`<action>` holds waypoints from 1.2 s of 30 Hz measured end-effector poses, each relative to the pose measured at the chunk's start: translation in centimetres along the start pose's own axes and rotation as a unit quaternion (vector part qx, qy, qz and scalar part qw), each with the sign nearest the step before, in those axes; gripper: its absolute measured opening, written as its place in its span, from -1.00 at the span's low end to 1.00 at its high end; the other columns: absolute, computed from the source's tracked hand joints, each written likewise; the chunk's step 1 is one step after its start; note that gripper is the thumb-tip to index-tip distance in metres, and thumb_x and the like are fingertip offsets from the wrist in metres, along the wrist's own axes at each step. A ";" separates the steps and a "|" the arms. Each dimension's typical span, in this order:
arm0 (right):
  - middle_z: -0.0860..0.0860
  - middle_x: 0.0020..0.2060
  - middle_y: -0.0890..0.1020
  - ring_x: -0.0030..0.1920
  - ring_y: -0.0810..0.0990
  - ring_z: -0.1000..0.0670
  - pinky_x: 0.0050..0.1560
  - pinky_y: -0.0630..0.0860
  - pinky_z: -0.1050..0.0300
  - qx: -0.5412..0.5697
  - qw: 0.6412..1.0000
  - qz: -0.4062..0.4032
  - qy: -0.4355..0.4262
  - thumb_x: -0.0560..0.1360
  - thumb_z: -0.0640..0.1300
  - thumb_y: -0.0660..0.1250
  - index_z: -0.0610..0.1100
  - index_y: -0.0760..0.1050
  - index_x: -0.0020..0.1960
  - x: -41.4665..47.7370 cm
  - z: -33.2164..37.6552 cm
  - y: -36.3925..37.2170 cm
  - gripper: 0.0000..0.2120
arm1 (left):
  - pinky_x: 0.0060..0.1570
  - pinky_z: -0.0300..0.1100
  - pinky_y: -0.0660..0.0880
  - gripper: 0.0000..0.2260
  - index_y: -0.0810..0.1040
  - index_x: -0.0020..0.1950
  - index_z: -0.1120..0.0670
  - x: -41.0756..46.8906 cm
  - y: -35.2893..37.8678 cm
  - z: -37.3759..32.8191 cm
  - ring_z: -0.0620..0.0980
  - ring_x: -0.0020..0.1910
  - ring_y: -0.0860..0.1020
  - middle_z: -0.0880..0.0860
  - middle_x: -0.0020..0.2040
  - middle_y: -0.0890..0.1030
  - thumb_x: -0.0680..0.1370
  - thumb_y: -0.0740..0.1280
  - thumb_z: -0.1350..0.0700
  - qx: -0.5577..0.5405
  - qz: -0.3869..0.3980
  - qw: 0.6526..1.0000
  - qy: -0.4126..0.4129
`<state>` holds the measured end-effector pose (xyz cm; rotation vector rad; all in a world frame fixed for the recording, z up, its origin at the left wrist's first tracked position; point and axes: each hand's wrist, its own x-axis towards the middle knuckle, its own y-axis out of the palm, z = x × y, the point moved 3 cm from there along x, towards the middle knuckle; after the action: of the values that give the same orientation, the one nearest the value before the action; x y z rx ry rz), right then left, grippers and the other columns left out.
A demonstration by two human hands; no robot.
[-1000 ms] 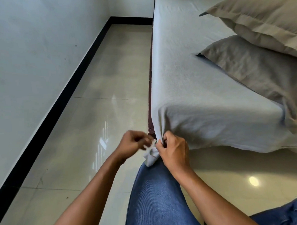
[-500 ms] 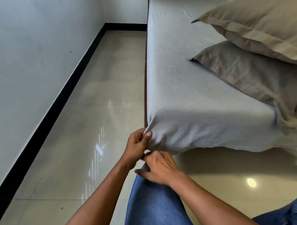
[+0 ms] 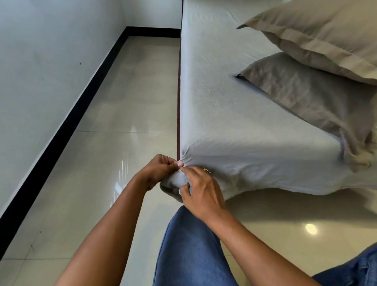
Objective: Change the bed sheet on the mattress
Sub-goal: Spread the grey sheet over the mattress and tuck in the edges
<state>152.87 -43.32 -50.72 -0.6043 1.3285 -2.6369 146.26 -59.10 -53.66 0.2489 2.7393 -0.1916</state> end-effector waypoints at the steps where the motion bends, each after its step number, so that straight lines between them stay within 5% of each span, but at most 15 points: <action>1: -0.03 0.15 0.64 0.11 0.62 -0.07 0.13 0.60 0.00 -0.008 1.000 -0.001 0.002 0.46 -0.19 0.26 -0.13 0.55 0.34 0.1 0.0 0.0 -0.55 | -0.23 -0.13 0.48 -0.58 0.64 -0.17 0.33 0.3 -0.4 -0.3 0.02 -0.27 0.50 0.18 -0.27 0.59 0.47 0.52 -0.06 0.044 -0.005 0.999 -0.004; 5: 0.00 0.06 0.65 0.05 0.62 -0.04 0.15 0.57 0.03 -0.056 0.998 0.024 0.015 0.42 -0.19 0.27 -0.11 0.57 0.25 0.0 -0.4 -0.1 -0.59 | -0.37 -0.25 0.35 -0.82 0.68 -0.25 0.08 1.0 -1.0 -1.4 -0.12 -0.38 0.43 -0.06 -0.40 0.55 0.47 0.55 0.02 0.245 -0.066 0.966 0.042; 8: 0.01 0.08 0.64 0.04 0.62 -0.03 0.18 0.56 0.01 -0.092 0.995 0.041 0.019 0.40 -0.21 0.29 -0.14 0.57 0.26 -0.4 -1.0 0.0 -0.57 | -0.37 -0.21 0.39 -0.87 0.61 -0.28 0.02 1.8 -0.1 -1.9 -0.02 -0.30 0.53 -0.05 -0.33 0.60 0.46 0.47 0.14 0.347 -0.122 0.926 0.079; 11: -0.03 0.04 0.64 0.00 0.61 -0.07 0.14 0.55 0.01 -0.089 0.995 0.026 0.028 0.40 -0.17 0.24 -0.17 0.58 0.21 -0.7 -0.6 -0.1 -0.61 | -0.40 -0.21 0.33 -0.94 0.52 -0.27 0.05 2.6 0.4 -1.9 0.12 -0.27 0.54 0.01 -0.30 0.60 0.40 0.31 0.18 0.384 -0.156 0.907 0.074; 15: -0.06 0.08 0.59 0.08 0.59 -0.08 0.25 0.48 0.03 -0.089 0.995 0.048 -0.013 0.41 -0.17 0.31 -0.17 0.54 0.13 -0.7 0.4 1.0 -0.70 | -0.33 -0.17 0.27 -0.83 0.40 -0.19 -0.06 2.5 1.0 -2.0 0.05 -0.22 0.49 -0.05 -0.20 0.56 0.38 0.39 0.08 0.384 -0.196 0.900 0.059; 20: -0.23 0.52 0.28 0.49 0.35 -0.15 0.55 0.23 -0.08 -0.229 0.961 0.151 0.019 0.39 -0.06 0.42 -0.36 0.12 0.57 -0.8 1.3 3.3 -0.11 | -0.37 -0.20 0.26 -0.70 0.54 -0.21 0.02 1.7 -0.2 -1.4 -0.02 -0.29 0.49 -0.05 -0.28 0.54 0.31 0.56 -0.13 0.355 -0.300 0.884 0.054; 24: -0.18 0.36 0.41 0.28 0.51 -0.16 0.36 0.46 -0.04 -0.220 0.963 0.140 0.060 0.36 -0.08 0.41 -0.31 0.24 0.52 0.1 1.7 2.8 -0.20 | -0.32 -0.11 0.43 -0.89 0.64 -0.22 0.07 -0.9 0.1 -1.3 -0.06 -0.30 0.49 -0.03 -0.26 0.57 0.45 0.52 0.08 0.381 -0.257 0.843 0.281; 25: -0.14 0.33 0.44 0.24 0.54 -0.14 0.31 0.49 0.00 -0.207 0.966 0.139 0.064 0.39 -0.08 0.40 -0.27 0.29 0.50 0.3 1.7 2.5 -0.26 | -0.23 -0.09 0.49 -0.95 0.68 -0.12 0.11 -2.1 0.4 -0.9 -0.03 -0.22 0.52 0.01 -0.19 0.61 0.51 0.45 0.14 0.385 -0.226 0.822 0.353; 27: -0.08 0.36 0.46 0.29 0.53 -0.11 0.34 0.44 0.04 -0.176 0.973 0.140 0.058 0.44 -0.10 0.36 -0.21 0.32 0.50 0.5 1.2 2.0 -0.34 | 0.06 -0.11 0.52 -0.76 0.67 0.18 0.19 -4.2 1.0 0.4 0.05 0.04 0.59 0.10 0.07 0.68 0.58 0.29 0.21 0.407 -0.126 0.799 0.424; 31: 0.01 0.45 0.45 0.40 0.47 -0.05 0.41 0.41 0.07 -0.122 0.979 0.156 0.045 0.47 -0.18 0.30 -0.14 0.35 0.50 0.2 -0.3 0.8 -0.41 | 0.47 -0.01 0.31 -0.46 0.40 0.53 0.13 -4.1 0.9 2.2 0.12 0.51 0.35 0.07 0.50 0.45 0.52 0.11 0.16 0.495 -0.026 0.796 0.348; 34: 0.00 0.25 0.57 0.23 0.56 -0.05 0.26 0.53 0.04 -0.112 0.985 0.121 0.052 0.46 -0.15 0.26 -0.14 0.49 0.27 -0.5 -0.4 -0.4 -0.62 | 0.33 0.05 0.28 -0.57 0.52 0.33 -0.04 -2.4 2.7 0.9 0.15 0.41 0.36 -0.03 0.30 0.58 0.53 0.06 0.04 0.564 -0.036 0.765 0.310; 36: -0.08 0.39 0.49 0.33 0.52 -0.08 0.33 0.49 0.06 -0.136 0.980 0.138 0.041 0.47 -0.15 0.30 -0.21 0.40 0.43 -1.1 -0.3 -0.1 -0.47 | 0.22 0.07 0.28 -0.61 0.58 0.10 -0.07 -1.4 3.7 -0.2 0.14 0.26 0.41 -0.02 0.07 0.61 0.57 -0.02 -0.06 0.567 -0.043 0.770 0.289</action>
<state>153.82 -42.76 -51.14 -0.3124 1.6782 -2.3010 148.17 -55.67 -53.29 0.5536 2.7634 -2.1083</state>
